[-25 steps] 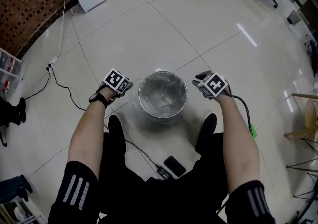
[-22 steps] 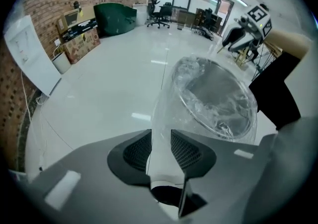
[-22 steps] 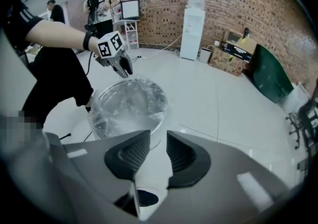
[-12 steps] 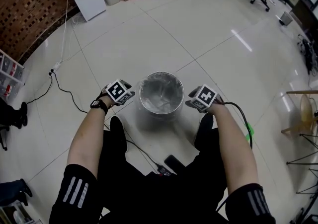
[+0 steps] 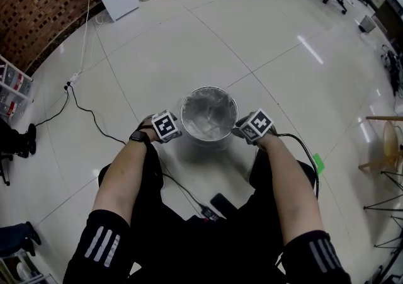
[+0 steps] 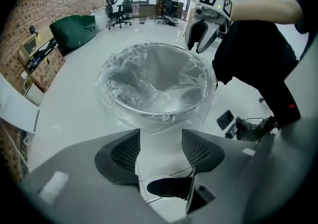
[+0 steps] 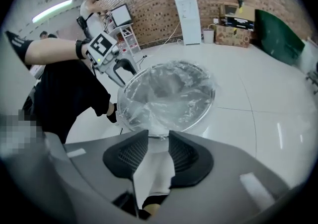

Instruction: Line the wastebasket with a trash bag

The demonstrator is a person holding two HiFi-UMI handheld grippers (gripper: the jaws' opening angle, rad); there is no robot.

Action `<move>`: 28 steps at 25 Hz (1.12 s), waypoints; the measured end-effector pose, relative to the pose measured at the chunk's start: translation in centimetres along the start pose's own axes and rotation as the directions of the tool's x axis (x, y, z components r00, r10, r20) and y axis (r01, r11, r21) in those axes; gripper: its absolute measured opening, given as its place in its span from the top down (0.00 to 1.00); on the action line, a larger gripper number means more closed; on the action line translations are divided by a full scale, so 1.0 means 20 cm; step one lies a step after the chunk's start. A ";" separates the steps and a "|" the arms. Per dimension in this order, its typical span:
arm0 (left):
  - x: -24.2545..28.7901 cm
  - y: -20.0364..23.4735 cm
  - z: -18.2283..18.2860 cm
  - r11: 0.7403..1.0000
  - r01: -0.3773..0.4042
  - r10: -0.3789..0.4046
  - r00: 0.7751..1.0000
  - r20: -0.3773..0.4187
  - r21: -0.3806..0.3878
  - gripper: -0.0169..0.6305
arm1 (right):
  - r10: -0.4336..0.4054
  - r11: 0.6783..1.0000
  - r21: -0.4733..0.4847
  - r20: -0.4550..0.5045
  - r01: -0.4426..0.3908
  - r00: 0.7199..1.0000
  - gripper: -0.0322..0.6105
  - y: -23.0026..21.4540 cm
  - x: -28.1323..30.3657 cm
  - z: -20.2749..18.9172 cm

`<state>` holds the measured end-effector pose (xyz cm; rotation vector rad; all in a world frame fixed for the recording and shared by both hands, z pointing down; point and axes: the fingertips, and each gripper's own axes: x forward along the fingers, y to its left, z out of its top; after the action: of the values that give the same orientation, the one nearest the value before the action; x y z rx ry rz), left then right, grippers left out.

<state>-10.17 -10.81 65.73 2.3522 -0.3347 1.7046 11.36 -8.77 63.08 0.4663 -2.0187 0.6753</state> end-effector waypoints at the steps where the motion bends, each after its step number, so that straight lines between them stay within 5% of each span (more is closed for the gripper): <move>1: 0.02 0.01 0.00 1.000 -0.013 0.013 1.000 -0.009 0.009 0.58 | -0.013 1.000 -0.002 -0.006 0.013 1.000 0.71 -0.02 -0.01 -0.01; 2: 0.04 0.02 0.00 1.000 -0.016 0.017 1.000 -0.017 0.019 0.58 | -0.029 0.999 -0.020 -0.023 0.029 0.999 0.64 -0.05 -0.03 -0.02; 8: 0.12 0.04 -0.01 1.000 0.006 -0.006 1.000 -0.021 -0.013 0.57 | 0.003 1.000 -0.002 -0.075 -0.003 0.997 0.60 -0.04 0.05 -0.07; 28: 0.38 0.04 0.00 0.995 0.000 -0.001 1.000 -0.009 -0.098 0.55 | 0.004 0.990 0.139 -0.073 0.006 0.997 0.54 -0.10 0.40 -0.25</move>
<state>-8.10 -12.09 73.09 2.2744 -0.4068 1.6592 11.79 -7.71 72.67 0.5165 -1.9102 0.8246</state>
